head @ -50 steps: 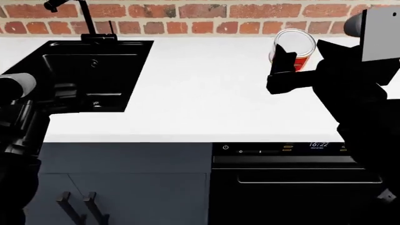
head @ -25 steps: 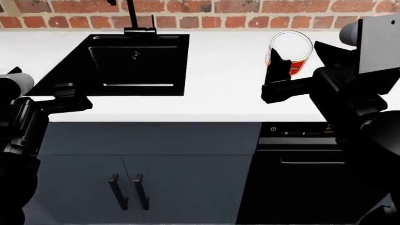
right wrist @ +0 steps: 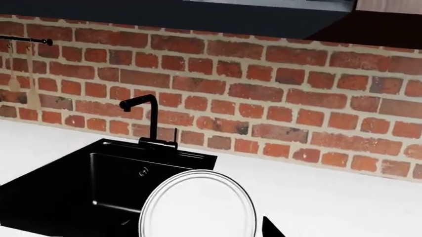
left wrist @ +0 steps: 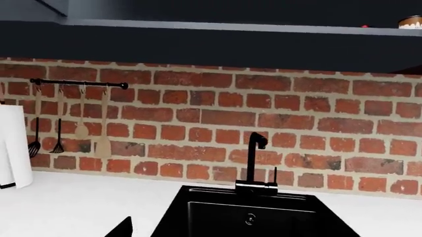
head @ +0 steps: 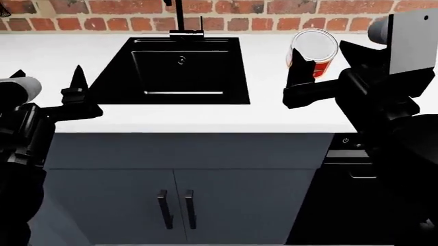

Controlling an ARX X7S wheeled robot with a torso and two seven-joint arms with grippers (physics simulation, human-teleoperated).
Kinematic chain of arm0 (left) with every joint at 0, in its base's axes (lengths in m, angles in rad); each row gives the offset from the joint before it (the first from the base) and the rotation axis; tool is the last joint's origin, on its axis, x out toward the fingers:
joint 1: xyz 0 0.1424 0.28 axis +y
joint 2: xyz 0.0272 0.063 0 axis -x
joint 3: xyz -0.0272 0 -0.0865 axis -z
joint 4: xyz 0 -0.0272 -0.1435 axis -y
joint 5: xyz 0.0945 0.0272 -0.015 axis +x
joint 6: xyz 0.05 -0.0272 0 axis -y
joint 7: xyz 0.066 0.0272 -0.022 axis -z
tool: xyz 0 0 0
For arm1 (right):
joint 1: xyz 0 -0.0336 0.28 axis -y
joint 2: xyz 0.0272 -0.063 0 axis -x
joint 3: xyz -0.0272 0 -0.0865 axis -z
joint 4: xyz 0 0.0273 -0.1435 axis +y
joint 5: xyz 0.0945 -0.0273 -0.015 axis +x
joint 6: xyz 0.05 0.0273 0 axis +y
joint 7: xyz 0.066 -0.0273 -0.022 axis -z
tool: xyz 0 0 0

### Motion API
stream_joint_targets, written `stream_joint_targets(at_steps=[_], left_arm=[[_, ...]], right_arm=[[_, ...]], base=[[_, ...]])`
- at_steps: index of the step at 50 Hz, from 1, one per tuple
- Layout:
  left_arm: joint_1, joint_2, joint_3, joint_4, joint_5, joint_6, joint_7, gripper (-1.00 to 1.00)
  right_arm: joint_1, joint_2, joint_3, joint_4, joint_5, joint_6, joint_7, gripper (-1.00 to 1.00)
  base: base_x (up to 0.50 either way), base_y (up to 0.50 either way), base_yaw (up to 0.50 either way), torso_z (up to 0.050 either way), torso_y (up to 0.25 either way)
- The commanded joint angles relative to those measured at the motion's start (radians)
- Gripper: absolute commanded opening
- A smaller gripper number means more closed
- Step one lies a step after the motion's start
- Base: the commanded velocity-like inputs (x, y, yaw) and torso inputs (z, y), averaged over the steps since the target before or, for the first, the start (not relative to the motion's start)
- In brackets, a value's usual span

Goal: Pick the cans from the counter and place them in their designated side in the cabinet.

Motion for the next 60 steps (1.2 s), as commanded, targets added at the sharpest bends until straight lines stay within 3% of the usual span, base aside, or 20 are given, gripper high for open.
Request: stream_joint_targets(at_steps=[1,6,14,19,28,29,34,38,48,60], left_arm=[[-0.022,-0.011,0.055,-0.019,0.042,0.025,0.008,1.00],[-0.080,-0.030,0.109,-0.039,0.064,-0.006,0.010,1.00],[-0.277,-0.061,0.234,-0.134,0.102,-0.044,0.063,1.00],[-0.429,-0.066,0.294,-0.275,0.080,-0.077,0.156,1.00],[-0.654,-0.079,0.434,-0.582,0.135,-0.048,0.322,1.00],[-0.674,-0.082,0.452,-0.616,0.145,-0.032,0.348,1.00],[-0.766,-0.104,0.531,-0.778,0.178,0.065,0.507,1.00],[-0.821,-0.112,0.571,-0.871,0.190,0.106,0.601,1.00],[-0.957,-0.057,0.614,-1.201,0.274,0.255,0.621,1.00],[-1.004,-0.095,0.623,-1.246,0.290,0.272,0.657,1.00]], right_arm=[[0.103,0.009,0.007,0.040,-0.007,0.021,0.015,-1.00],[0.307,0.007,-0.040,0.161,-0.012,0.060,0.009,-1.00],[0.766,0.022,-0.308,0.590,-0.172,-0.022,-0.174,-1.00],[1.034,-0.015,-0.539,0.922,-0.331,-0.175,-0.363,-1.00],[1.341,-0.186,-0.740,1.630,-0.558,-0.528,-0.597,-1.00],[1.373,-0.220,-0.729,1.735,-0.607,-0.583,-0.626,-1.00],[1.374,-0.303,-0.315,1.803,-1.120,-0.600,-0.735,-1.00],[1.374,-0.324,-0.162,1.798,-1.289,-0.599,-0.756,-1.00],[1.374,-0.346,-0.121,1.797,-1.268,-0.608,-0.727,-1.00],[1.374,-0.369,-0.125,1.763,-1.320,-0.564,-0.797,-1.00]], base=[[0.00,0.00,0.00,0.000,0.000],[0.00,0.00,0.00,0.000,0.002],[0.00,0.00,0.00,0.000,0.000],[0.00,0.00,0.00,0.000,0.002],[0.00,0.00,0.00,0.000,0.000],[0.00,0.00,0.00,0.000,0.000],[0.00,0.00,0.00,0.000,0.000],[0.00,0.00,0.00,0.000,0.002],[0.00,0.00,0.00,0.000,0.000],[0.00,0.00,0.00,0.001,0.001]])
